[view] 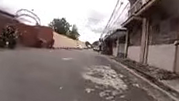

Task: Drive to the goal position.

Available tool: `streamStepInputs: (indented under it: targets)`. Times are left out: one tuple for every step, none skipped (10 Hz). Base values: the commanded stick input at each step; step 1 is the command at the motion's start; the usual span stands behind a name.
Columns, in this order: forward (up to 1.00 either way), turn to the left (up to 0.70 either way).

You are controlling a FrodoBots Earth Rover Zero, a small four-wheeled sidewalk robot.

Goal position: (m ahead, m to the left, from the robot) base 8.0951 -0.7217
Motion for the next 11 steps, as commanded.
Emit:
streamStepInputs:
  targets:
    - [0.7, 0.0]
    - [0.7, 0.0]
    - [0.7, 0.0]
    - [0.7, 0.0]
    - [0.7, 0.0]
    - [0.7, 0.0]
    - [0.7, 0.0]
    - [0.7, 0.0]
    - [0.7, 0.0]
    - [0.7, 0.0]
    - [0.7, 0.0]
